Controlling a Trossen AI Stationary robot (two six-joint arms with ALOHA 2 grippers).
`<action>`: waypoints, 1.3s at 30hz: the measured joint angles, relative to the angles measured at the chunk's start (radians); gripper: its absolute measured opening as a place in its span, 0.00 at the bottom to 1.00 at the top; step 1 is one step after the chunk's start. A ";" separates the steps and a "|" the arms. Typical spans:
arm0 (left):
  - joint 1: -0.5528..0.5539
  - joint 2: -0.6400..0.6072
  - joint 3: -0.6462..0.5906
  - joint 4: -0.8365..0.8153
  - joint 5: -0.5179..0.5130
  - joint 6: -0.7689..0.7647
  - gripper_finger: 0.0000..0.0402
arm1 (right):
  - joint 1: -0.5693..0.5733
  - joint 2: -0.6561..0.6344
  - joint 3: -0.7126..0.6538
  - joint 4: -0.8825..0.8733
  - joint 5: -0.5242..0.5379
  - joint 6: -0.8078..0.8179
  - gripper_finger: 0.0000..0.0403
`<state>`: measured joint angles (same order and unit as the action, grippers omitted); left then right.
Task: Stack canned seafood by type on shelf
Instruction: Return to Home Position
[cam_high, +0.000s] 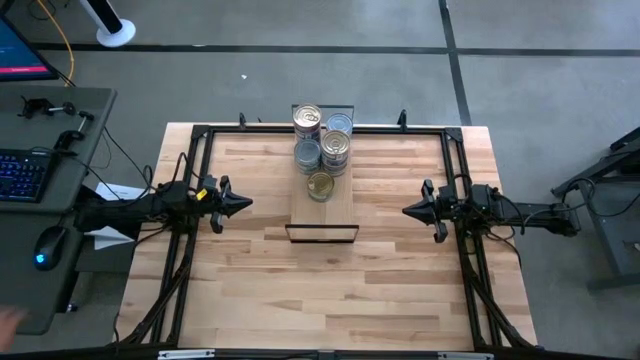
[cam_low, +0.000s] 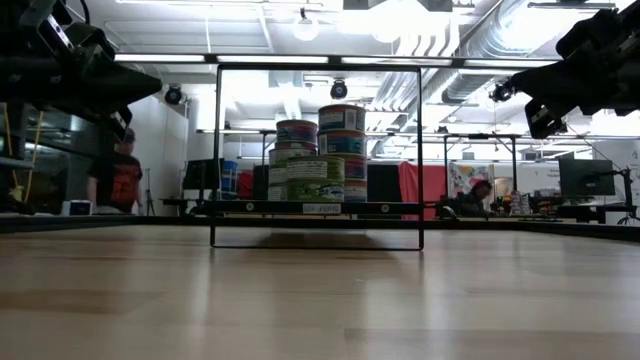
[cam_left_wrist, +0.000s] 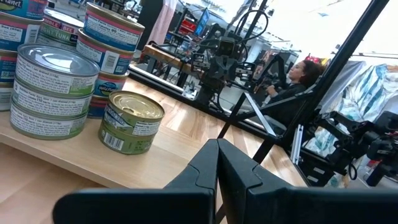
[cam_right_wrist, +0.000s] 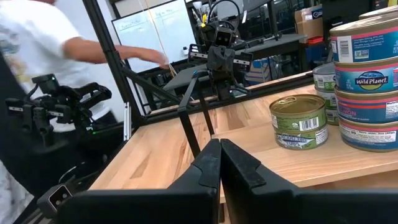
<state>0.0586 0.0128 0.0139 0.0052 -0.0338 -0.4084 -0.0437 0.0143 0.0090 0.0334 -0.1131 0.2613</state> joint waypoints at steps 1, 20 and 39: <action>0.000 0.000 0.000 0.000 0.000 0.000 0.00 | 0.000 0.000 0.000 0.000 0.000 0.000 0.00; 0.000 0.000 0.000 0.000 0.000 0.000 0.00 | 0.000 0.000 0.000 0.000 0.001 0.000 0.00; 0.000 0.000 0.000 0.000 0.000 0.000 0.00 | 0.000 0.000 0.000 0.000 0.001 0.000 0.00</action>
<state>0.0586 0.0128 0.0135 0.0051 -0.0338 -0.4084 -0.0437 0.0147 0.0090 0.0334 -0.1120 0.2611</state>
